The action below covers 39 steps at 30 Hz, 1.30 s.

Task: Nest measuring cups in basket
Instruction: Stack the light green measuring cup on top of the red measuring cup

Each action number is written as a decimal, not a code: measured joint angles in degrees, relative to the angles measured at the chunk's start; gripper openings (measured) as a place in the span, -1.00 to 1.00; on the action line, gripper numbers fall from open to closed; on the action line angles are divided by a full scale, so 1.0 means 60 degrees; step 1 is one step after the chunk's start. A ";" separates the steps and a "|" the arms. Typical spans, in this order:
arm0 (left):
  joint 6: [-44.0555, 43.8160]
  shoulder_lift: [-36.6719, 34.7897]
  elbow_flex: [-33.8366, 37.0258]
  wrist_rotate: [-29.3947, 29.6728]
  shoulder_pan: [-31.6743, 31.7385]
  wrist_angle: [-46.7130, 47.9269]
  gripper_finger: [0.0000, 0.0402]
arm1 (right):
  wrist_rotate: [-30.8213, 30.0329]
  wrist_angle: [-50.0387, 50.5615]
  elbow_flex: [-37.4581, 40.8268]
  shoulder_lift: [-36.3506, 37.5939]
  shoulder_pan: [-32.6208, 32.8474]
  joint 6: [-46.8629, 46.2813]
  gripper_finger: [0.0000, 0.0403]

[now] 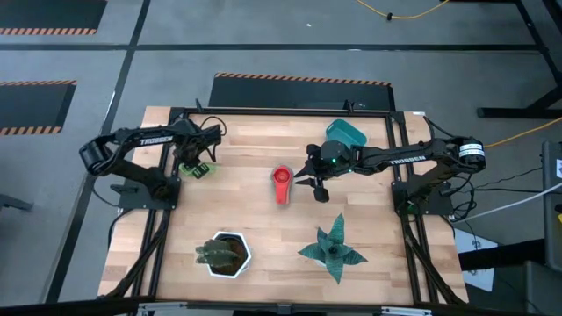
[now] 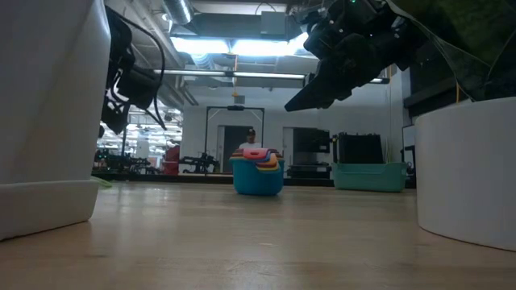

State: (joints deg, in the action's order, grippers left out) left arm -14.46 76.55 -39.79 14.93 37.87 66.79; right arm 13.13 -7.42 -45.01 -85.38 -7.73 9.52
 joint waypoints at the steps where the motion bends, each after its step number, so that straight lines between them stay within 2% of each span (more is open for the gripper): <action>1: -0.0004 0.0074 0.0000 0.0034 0.0000 0.0003 -0.55 | 0.0000 0.0000 0.0000 0.0000 0.0000 0.0000 -0.48; 12: -0.0070 0.0486 -0.0004 0.0107 0.0018 0.0007 -0.55 | -0.0001 0.0000 0.0000 0.0000 0.0000 0.0000 -0.48; 27: -0.0080 0.0493 -0.0004 0.0088 0.0955 -0.0073 -0.55 | 0.0000 0.0002 0.0000 0.0000 0.0000 0.0000 -0.48; 39: -0.0080 0.0493 -0.0004 0.0063 0.1133 -0.0077 -0.55 | 0.0000 0.0000 0.0000 0.0000 0.0000 0.0027 -0.48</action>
State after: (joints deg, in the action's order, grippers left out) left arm -14.94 79.50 -39.81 15.31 44.66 66.32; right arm 13.13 -7.42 -45.01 -85.38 -7.73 9.68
